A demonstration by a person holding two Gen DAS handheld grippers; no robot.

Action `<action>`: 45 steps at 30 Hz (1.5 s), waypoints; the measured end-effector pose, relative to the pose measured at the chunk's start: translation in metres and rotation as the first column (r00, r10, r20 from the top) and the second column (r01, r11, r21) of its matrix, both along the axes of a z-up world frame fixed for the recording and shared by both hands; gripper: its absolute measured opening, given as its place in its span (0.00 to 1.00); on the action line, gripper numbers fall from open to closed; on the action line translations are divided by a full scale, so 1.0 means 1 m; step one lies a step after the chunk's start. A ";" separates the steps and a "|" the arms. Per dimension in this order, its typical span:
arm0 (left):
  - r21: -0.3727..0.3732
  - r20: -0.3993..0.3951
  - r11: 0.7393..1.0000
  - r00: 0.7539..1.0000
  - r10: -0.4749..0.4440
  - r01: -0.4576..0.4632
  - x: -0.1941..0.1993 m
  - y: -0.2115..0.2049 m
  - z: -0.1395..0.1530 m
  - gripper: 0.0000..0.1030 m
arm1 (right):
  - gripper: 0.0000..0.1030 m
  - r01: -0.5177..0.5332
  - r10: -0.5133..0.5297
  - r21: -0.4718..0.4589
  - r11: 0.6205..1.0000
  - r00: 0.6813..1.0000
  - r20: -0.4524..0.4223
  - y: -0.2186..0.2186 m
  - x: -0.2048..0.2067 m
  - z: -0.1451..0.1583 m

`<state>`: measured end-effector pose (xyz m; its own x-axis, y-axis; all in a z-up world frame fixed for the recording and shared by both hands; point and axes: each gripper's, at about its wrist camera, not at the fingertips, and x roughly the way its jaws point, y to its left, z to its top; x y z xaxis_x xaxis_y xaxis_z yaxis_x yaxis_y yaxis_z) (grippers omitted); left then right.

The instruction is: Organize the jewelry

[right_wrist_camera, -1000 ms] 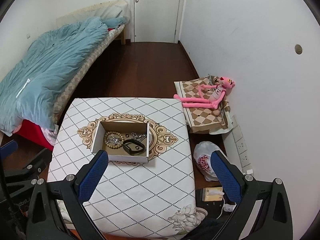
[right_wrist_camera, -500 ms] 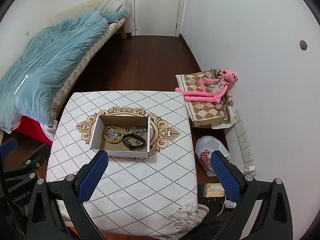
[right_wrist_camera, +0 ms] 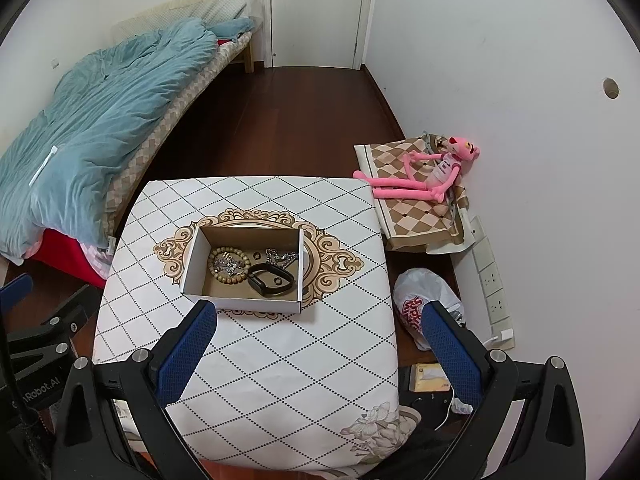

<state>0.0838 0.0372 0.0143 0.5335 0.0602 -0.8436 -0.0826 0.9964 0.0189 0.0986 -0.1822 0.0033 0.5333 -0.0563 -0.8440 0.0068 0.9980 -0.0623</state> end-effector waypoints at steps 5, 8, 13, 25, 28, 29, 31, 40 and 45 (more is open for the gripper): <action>0.000 -0.004 1.000 1.000 0.001 -0.001 -0.002 -0.001 -0.002 1.00 | 1.00 -0.001 0.001 0.003 1.000 1.000 -0.001 0.000 0.001 -0.002; -0.004 -0.003 1.000 1.000 -0.002 0.002 -0.003 -0.001 -0.002 1.00 | 1.00 -0.001 0.001 0.003 1.000 1.000 -0.002 0.001 0.001 -0.002; -0.004 0.000 1.000 1.000 -0.003 0.003 -0.004 -0.002 -0.001 1.00 | 1.00 0.000 0.000 0.003 1.000 1.000 -0.001 0.001 0.001 -0.002; 0.004 -0.001 1.000 1.000 0.003 -0.003 -0.003 -0.001 0.002 1.00 | 1.00 -0.007 0.007 0.005 1.000 1.000 -0.005 0.008 0.000 -0.003; 0.005 -0.001 1.000 1.000 0.002 -0.002 -0.003 0.000 0.002 1.00 | 1.00 -0.006 0.006 0.005 1.000 1.000 -0.003 0.009 0.000 -0.004; 0.005 0.000 1.000 1.000 0.002 -0.002 -0.003 0.000 0.002 1.00 | 1.00 -0.007 0.007 0.005 1.000 1.000 -0.003 0.009 0.000 -0.003; 0.003 -0.001 1.000 1.000 0.001 -0.001 -0.003 0.000 0.002 1.00 | 1.00 -0.007 0.007 0.006 1.000 1.000 -0.001 0.009 -0.001 -0.003; 0.005 0.000 1.000 1.000 0.001 -0.001 -0.003 0.000 0.002 1.00 | 1.00 -0.006 0.006 0.008 1.000 1.000 0.003 0.005 0.000 -0.002; 0.005 0.002 1.000 1.000 0.001 -0.001 -0.003 -0.001 0.004 1.00 | 1.00 -0.006 0.006 0.008 1.000 1.000 0.002 0.004 0.000 -0.001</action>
<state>0.0804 0.0367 0.0186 0.5352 0.0654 -0.8422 -0.0840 0.9962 0.0240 0.0990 -0.1783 0.0020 0.5354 -0.0465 -0.8433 0.0012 0.9985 -0.0543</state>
